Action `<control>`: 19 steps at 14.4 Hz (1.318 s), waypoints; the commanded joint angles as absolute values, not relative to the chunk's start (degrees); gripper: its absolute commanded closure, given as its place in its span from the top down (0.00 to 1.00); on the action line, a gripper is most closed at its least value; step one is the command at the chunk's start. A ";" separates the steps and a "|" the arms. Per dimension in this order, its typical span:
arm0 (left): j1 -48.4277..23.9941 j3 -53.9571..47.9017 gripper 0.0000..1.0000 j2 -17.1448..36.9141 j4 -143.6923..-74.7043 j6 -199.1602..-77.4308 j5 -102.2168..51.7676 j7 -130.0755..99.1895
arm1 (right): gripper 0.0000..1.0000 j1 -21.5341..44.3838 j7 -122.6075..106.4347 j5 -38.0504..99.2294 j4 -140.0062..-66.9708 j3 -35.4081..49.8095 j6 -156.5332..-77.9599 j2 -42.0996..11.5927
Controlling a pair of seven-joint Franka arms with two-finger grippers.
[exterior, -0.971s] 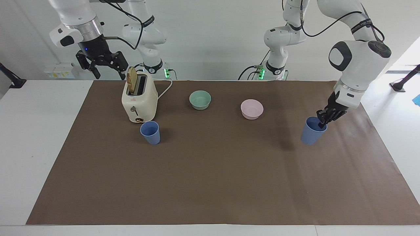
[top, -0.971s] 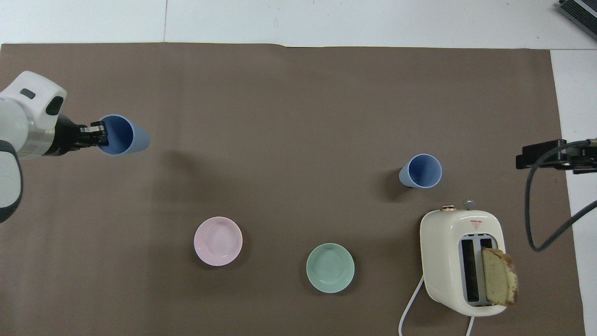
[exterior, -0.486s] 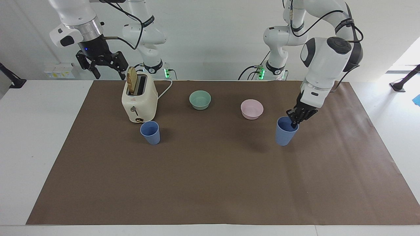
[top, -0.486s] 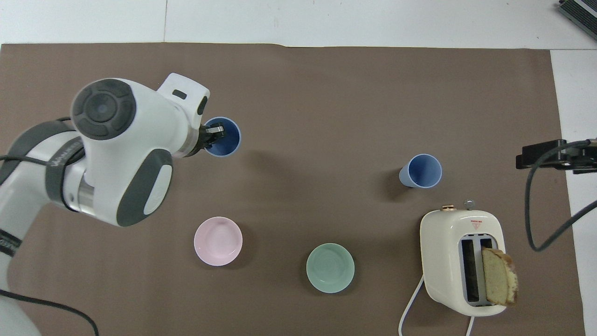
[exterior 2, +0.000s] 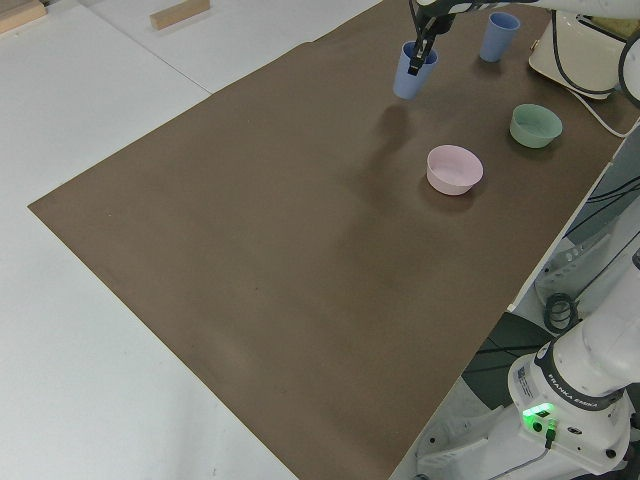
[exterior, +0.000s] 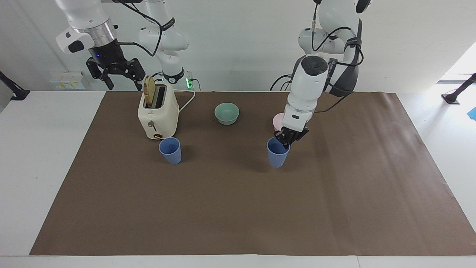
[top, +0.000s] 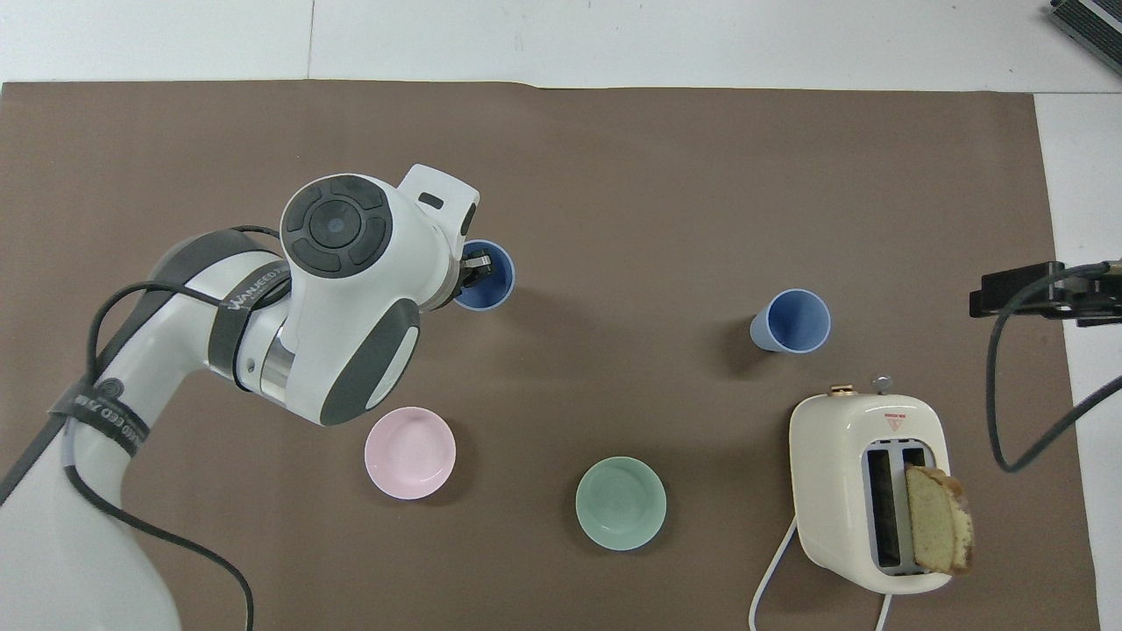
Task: Stack blue cups with both arms
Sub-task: 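Carry the blue cup with the left gripper toward the table center, then lower the blue cup onto the table and open the left gripper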
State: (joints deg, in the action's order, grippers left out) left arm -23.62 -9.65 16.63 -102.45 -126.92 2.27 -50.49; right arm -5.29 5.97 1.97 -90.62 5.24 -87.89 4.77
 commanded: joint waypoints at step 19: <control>-24.01 -7.91 1.00 10.82 -106.61 -126.83 3.87 -44.93 | 1.00 -5.98 4.66 3.25 -93.77 5.36 -90.16 5.45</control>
State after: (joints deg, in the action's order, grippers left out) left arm -25.12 -8.92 13.60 -106.98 -129.43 2.67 -47.49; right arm -5.29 5.97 1.97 -90.97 5.23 -87.95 4.76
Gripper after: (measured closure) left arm 0.233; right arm 0.000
